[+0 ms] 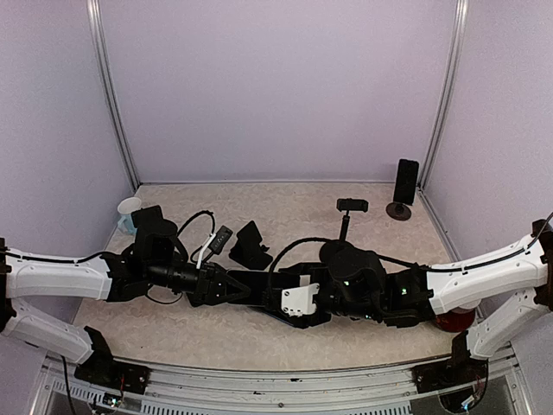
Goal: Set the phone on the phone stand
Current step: Pass from the right arm to the left
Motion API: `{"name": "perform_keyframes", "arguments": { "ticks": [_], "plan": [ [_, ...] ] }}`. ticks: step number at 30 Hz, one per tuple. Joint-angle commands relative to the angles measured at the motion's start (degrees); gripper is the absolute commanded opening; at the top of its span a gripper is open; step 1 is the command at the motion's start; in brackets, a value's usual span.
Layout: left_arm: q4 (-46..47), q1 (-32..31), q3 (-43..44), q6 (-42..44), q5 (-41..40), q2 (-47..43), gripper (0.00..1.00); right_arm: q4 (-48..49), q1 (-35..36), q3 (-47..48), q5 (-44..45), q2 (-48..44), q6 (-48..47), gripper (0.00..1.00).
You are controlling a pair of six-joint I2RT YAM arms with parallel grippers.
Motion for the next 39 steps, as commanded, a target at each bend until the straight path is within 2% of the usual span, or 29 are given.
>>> {"name": "perform_keyframes", "arguments": {
  "ticks": [1, 4, 10, 17, 20, 22, 23, 25, 35, 39],
  "plan": [
    [2.7, -0.1, 1.2, -0.1, 1.8, -0.3, 0.53, 4.5, 0.4, 0.0, -0.1, -1.3, -0.2, 0.51],
    [2.9, -0.1, 1.1, -0.1, 2.0, -0.6, 0.43, 4.6, 0.4, 0.1, -0.2, -1.1, -0.1, 0.51],
    [3.6, -0.1, 0.6, -0.3, 2.4, -0.5, 0.16, 5.5, 0.4, -0.3, 0.4, -1.6, -0.3, 0.52],
    [6.2, -0.1, -0.3, -1.6, 3.0, -0.7, 0.00, 6.7, 0.4, -0.7, 1.5, -1.2, -0.1, 0.58],
    [6.6, -0.1, -0.4, -1.7, 2.7, -1.1, 0.00, 6.9, 0.5, -0.6, 2.3, -1.0, 0.3, 0.68],
    [6.6, -0.1, -0.5, -1.5, 1.6, -1.8, 0.00, 7.1, 0.4, -0.4, 2.7, -1.1, 0.8, 0.81],
    [6.5, -0.1, -0.6, -1.2, 0.9, -2.3, 0.00, 7.2, 0.4, -0.3, 2.8, -1.2, 1.2, 0.84],
    [6.0, -0.1, -0.8, -0.3, -1.2, -3.8, 0.00, 7.9, 0.4, -0.4, 2.6, -2.1, 2.2, 0.99],
    [5.1, -1.5, -4.1, 4.1, -13.6, -14.5, 0.00, 11.6, 0.3, -0.1, -0.8, -6.7, 11.5, 1.00],
    [5.3, -3.4, -5.5, 6.9, -18.9, -18.9, 0.00, 11.4, -0.9, 1.7, -2.8, -7.7, 18.4, 1.00]
  ]
}}
